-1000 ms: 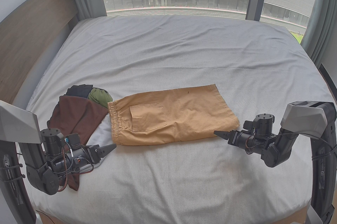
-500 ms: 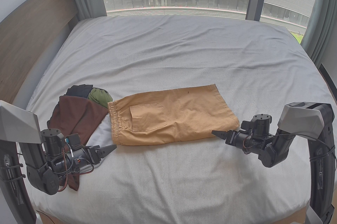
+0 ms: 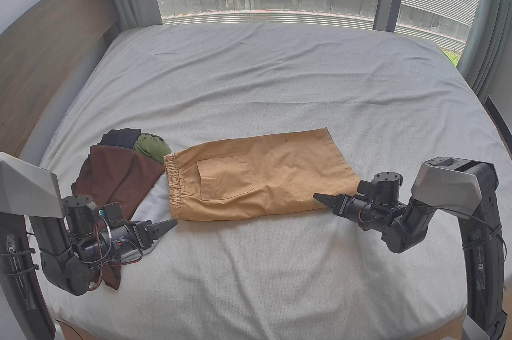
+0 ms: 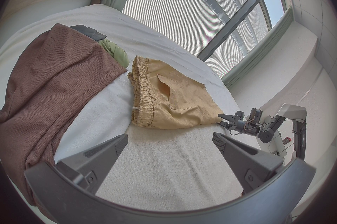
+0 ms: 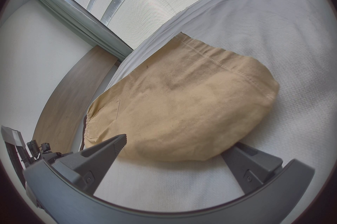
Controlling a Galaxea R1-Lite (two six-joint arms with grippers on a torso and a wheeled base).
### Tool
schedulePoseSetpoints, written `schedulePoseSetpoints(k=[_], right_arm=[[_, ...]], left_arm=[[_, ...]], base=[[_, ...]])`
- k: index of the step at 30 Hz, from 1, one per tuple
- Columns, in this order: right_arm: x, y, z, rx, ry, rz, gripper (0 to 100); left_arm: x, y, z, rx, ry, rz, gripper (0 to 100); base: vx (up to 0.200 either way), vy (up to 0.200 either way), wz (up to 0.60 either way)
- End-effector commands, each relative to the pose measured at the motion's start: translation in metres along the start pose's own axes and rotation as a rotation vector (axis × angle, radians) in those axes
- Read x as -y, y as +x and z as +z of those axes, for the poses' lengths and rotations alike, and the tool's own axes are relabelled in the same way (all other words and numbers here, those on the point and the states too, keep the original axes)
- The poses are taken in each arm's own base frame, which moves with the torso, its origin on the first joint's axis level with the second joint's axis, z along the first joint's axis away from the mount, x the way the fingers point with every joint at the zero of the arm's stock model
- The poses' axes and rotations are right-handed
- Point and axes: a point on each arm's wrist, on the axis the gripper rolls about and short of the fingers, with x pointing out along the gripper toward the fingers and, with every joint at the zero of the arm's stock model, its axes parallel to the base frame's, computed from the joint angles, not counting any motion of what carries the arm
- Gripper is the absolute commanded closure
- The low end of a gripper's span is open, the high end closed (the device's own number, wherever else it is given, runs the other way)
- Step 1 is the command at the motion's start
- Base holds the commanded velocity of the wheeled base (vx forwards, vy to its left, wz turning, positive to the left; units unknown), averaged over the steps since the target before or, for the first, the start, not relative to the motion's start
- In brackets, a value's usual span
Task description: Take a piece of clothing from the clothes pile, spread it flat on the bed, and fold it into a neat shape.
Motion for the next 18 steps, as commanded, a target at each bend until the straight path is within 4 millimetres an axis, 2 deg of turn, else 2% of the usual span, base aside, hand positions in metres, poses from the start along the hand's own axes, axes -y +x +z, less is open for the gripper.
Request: schedulePoseSetpoints(k=[1,9,18], right_arm=[[0.002,0.018,-0.012,-0.012,-0.003,0.006,0],[-0.004,0.041,-0.016,0.048,-0.005,0.013,0],[-0.005,0.043,-0.013,0.067,-0.004,0.014,0]], left_arm=[[0.000,0.000,-0.001,-0.002,0.000,-0.001,0],[-0.001,0.001,-0.001,-0.004,-0.003,0.000,0],[0.000,0.001,-0.002,-0.009,-0.002,-0.002,0]], base=[[0.000,0.000,0.00],[0.000,0.000,0.00],[0.000,0.000,0.00]])
